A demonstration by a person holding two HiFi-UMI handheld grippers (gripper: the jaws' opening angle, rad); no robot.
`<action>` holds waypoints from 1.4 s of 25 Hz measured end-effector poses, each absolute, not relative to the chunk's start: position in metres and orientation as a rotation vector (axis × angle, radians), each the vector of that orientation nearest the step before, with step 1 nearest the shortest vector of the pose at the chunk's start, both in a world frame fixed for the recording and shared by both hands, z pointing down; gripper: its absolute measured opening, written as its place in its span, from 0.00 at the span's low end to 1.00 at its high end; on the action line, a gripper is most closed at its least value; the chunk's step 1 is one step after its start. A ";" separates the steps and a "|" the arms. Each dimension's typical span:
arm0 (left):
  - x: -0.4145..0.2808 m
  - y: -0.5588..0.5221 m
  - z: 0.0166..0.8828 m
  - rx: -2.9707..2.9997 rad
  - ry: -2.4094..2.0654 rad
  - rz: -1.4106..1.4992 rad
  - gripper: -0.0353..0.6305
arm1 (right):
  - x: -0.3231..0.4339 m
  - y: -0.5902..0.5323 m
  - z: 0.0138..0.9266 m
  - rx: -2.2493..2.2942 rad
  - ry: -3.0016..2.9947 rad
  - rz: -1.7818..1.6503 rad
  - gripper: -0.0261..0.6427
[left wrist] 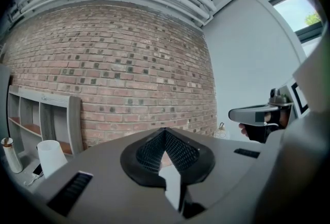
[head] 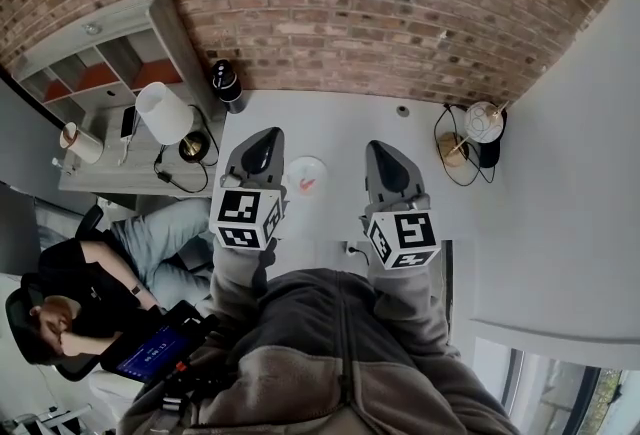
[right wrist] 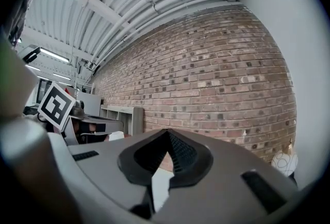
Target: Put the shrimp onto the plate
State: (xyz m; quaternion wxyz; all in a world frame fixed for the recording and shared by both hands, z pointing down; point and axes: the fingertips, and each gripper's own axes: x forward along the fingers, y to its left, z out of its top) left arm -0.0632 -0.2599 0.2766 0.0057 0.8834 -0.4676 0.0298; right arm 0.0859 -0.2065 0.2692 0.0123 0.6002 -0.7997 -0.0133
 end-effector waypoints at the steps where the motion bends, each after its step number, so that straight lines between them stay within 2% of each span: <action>1: -0.063 -0.261 0.273 2.770 -1.467 0.082 0.06 | 0.087 -0.207 0.267 1.878 -2.490 -0.048 0.04; 35: -0.053 -0.258 0.264 2.809 -1.444 0.083 0.06 | 0.088 -0.202 0.261 1.898 -2.480 -0.074 0.04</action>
